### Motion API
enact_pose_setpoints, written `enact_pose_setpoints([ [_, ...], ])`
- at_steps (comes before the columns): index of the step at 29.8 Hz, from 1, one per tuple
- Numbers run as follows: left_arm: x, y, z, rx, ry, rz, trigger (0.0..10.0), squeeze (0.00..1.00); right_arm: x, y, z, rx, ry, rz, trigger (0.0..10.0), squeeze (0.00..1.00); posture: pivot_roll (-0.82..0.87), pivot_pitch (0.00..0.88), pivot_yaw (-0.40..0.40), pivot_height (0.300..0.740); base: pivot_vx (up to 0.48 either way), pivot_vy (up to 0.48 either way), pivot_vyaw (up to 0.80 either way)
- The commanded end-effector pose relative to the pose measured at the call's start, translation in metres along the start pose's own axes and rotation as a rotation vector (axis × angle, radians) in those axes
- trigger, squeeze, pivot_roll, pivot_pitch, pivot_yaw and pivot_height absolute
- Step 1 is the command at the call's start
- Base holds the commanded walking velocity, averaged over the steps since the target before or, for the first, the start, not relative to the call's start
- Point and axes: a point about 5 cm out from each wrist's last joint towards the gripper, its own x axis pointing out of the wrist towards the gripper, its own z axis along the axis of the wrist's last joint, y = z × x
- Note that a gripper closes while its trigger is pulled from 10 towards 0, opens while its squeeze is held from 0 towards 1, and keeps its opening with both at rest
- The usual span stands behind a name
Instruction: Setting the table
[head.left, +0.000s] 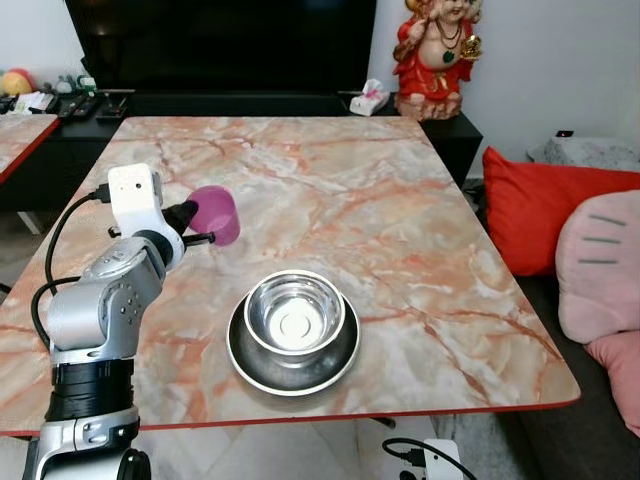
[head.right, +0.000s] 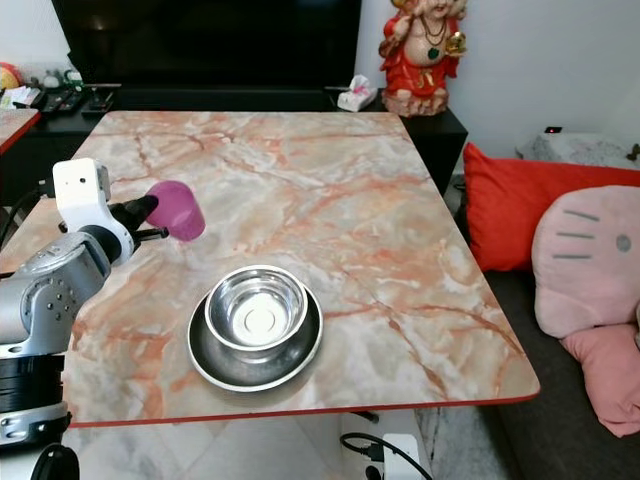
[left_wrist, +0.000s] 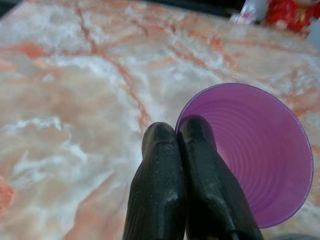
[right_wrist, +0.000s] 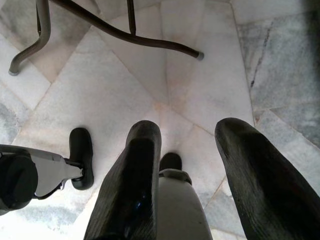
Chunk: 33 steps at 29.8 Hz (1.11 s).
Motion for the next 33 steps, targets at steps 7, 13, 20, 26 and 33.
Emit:
enact_pose_setpoints([
  [7,-0.005,0.007,-0.018,-0.03,0.16,0.056,10.0,0.0,-0.004,-0.02,-0.01,0.004,0.024,-0.026,10.0,0.0,0.16,0.034,-0.038,0.74,0.0,0.0,0.0],
  [13,-0.014,0.009,-0.02,-0.015,0.21,0.063,10.0,0.0,-0.005,-0.021,-0.012,0.002,0.026,-0.027,10.0,0.0,0.16,0.029,-0.035,0.74,0.0,0.0,0.0],
  [20,-0.017,0.008,-0.015,-0.013,0.21,0.066,10.0,0.0,-0.005,-0.017,-0.013,-0.003,0.03,-0.02,10.0,0.0,0.16,0.025,-0.039,0.74,0.0,0.0,0.0],
  [26,-0.017,0.006,-0.02,-0.004,0.236,0.069,10.0,0.0,-0.004,-0.014,-0.01,-0.001,0.025,-0.017,10.0,0.0,0.16,0.03,-0.037,0.74,0.0,0.0,0.0],
  [33,-0.015,0.004,-0.026,-0.012,0.243,0.078,10.0,0.0,-0.003,-0.012,-0.009,-0.002,0.025,-0.014,10.0,0.0,0.15,0.029,-0.038,0.74,0.0,0.0,0.0],
])
